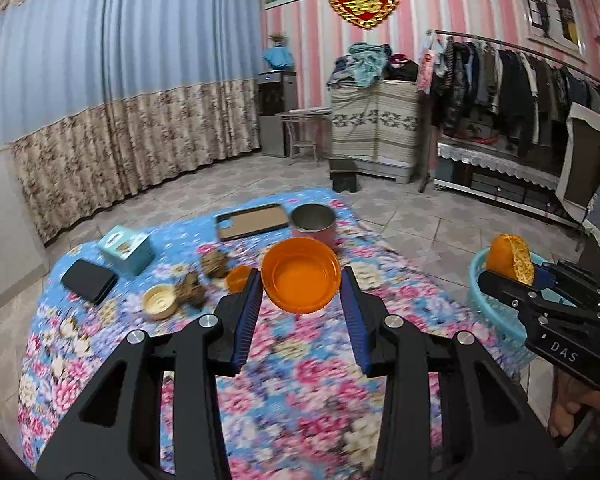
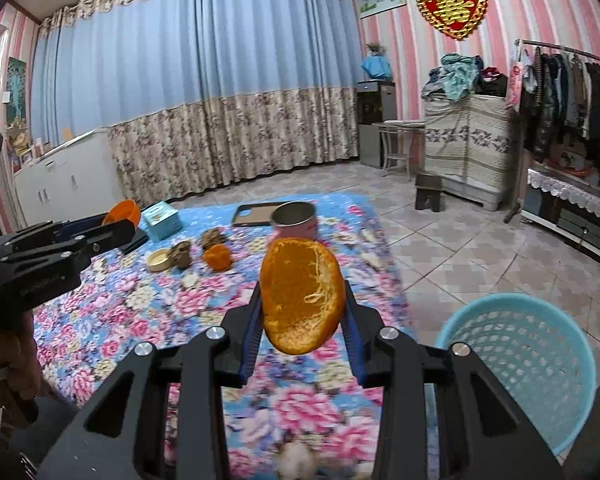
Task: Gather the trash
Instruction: 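Carry the orange cup and peel to the wastebasket and open both tools, then move both open tools back over the bed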
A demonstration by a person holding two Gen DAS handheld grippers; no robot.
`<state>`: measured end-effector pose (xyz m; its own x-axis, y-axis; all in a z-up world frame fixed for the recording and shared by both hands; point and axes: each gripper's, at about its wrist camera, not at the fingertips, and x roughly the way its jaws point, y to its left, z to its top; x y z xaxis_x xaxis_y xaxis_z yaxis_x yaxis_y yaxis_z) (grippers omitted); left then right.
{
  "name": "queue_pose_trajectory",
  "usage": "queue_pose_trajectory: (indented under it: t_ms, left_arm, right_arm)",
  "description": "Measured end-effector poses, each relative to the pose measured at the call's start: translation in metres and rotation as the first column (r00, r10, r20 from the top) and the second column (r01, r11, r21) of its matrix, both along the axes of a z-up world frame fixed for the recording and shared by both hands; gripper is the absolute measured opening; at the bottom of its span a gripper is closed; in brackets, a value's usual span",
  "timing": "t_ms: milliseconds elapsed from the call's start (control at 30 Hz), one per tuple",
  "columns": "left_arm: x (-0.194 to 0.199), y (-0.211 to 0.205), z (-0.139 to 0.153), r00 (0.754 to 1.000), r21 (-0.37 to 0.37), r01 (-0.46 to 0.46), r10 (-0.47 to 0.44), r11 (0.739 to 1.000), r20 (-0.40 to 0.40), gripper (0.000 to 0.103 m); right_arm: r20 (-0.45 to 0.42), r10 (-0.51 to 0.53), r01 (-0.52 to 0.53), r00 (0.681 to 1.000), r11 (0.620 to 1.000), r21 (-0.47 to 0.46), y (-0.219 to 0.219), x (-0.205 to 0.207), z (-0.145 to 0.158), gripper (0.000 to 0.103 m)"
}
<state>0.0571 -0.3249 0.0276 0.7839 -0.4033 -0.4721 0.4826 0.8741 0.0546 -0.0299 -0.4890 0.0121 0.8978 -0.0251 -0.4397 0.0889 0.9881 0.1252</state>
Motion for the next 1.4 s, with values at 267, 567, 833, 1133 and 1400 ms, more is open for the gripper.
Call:
queue_pose_trajectory:
  t_ms: [267, 567, 833, 1133, 1400]
  left_arm:
    - [-0.009, -0.069, 0.009, 0.994, -0.028, 0.110, -0.110, 0.994, -0.002, 0.038]
    - [-0.016, -0.147, -0.003, 0.973, -0.054, 0.223, -0.226, 0.973, -0.053, 0.038]
    - [-0.029, -0.203, -0.020, 0.946, -0.045, 0.304, -0.308, 0.951, -0.102, 0.038]
    - [-0.035, -0.239, -0.024, 0.921, -0.057, 0.362, -0.367, 0.930, -0.133, 0.039]
    - [-0.033, -0.244, -0.025, 0.912, -0.062, 0.377, -0.382, 0.924, -0.151, 0.067]
  right_arm:
    - [-0.004, -0.122, 0.121, 0.993, 0.991, -0.048, -0.062, -0.023, 0.006, 0.036]
    - [-0.017, -0.244, 0.243, 0.970, 0.968, -0.062, -0.127, -0.053, 0.012, 0.036]
    - [-0.017, -0.310, 0.309, 0.950, 0.950, -0.053, -0.162, -0.071, 0.013, 0.036]
    - [-0.020, -0.342, 0.341, 0.939, 0.939, -0.055, -0.185, -0.077, 0.011, 0.038]
    - [-0.015, -0.360, 0.359, 0.933, 0.931, -0.063, -0.187, -0.079, 0.011, 0.060]
